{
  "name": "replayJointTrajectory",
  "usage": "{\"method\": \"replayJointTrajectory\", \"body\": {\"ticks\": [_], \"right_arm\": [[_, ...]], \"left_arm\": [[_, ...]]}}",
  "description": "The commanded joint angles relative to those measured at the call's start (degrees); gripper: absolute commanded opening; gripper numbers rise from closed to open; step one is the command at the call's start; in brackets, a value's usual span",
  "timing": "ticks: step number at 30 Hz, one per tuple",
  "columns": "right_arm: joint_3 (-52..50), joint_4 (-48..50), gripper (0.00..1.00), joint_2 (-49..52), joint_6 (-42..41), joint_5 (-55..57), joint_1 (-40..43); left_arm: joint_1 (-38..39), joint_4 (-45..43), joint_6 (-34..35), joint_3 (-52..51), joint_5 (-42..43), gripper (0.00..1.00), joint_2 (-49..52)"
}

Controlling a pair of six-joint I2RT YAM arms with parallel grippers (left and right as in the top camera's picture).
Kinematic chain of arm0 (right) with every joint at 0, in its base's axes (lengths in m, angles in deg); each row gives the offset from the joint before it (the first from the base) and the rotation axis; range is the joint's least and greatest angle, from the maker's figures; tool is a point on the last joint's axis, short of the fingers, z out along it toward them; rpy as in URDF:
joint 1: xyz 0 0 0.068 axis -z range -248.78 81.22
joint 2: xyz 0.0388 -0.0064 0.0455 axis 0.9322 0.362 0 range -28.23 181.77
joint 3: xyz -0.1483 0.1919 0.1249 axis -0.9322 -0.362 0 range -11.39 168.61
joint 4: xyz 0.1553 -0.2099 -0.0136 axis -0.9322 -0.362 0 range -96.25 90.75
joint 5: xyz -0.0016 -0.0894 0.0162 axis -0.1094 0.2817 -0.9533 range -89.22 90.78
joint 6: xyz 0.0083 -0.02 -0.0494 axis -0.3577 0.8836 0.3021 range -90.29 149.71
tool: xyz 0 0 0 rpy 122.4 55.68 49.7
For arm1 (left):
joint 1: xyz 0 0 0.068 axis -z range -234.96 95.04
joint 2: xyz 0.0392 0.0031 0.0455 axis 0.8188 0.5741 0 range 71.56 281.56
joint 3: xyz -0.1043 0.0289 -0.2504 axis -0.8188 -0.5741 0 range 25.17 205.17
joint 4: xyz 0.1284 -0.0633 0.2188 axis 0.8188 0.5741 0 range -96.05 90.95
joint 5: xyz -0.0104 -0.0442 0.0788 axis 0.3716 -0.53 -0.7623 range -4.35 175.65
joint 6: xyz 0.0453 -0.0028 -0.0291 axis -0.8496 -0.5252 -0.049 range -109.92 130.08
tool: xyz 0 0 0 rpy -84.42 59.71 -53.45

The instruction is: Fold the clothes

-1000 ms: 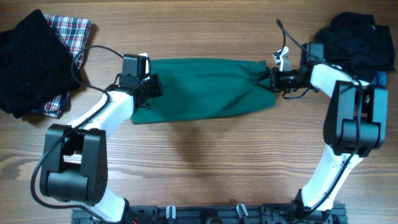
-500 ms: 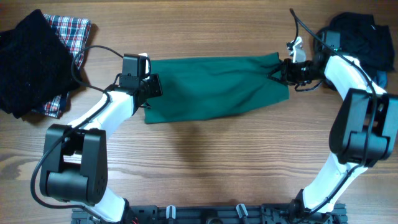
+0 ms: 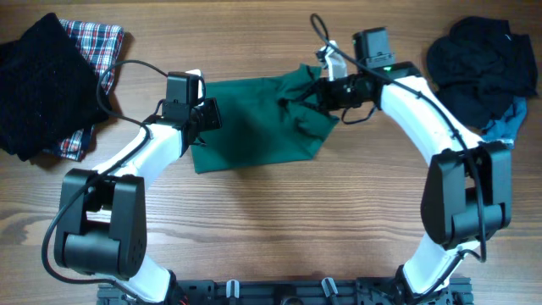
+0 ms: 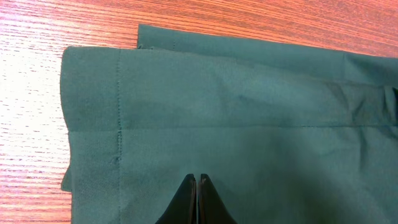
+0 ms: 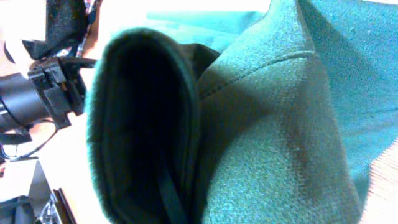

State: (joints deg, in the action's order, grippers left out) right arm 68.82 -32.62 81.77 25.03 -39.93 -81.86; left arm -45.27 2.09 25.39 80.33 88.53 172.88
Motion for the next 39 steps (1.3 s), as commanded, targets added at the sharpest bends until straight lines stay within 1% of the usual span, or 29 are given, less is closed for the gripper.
{"method": "replayJointTrajectory", "body": {"ticks": [1,8,15,20,27,36,39], "right_arm": [[1.3,1.3,0.05,-1.0,-4.3,-1.5,-2.5],[1.3,5.1,0.04,-1.0,-6.6,-1.3,-4.4],[1.3,6.8,0.04,-1.0,-7.4,-1.3,-3.7],[1.3,4.7,0.04,-1.4,-6.8,-1.3,0.9],[1.3,-1.1,0.04,-2.6,-2.7,-1.3,9.6],[1.3,-3.5,0.04,-2.6,0.2,-1.0,16.2],[1.3,-5.8,0.04,-2.6,1.7,1.6,19.0]], "left_arm": [[0.1,-0.2,0.1,0.4,0.3,0.04,0.7],[0.0,-0.4,0.1,0.4,0.3,0.04,-0.1],[0.0,-0.6,0.1,0.4,0.3,0.04,-6.4],[0.0,1.4,0.1,0.4,0.3,0.04,-10.7],[0.1,1.8,0.1,0.4,0.3,0.04,-10.7],[0.0,1.8,0.1,0.4,0.2,0.04,-10.7],[0.0,1.8,0.1,0.4,0.2,0.04,-10.7]]}}
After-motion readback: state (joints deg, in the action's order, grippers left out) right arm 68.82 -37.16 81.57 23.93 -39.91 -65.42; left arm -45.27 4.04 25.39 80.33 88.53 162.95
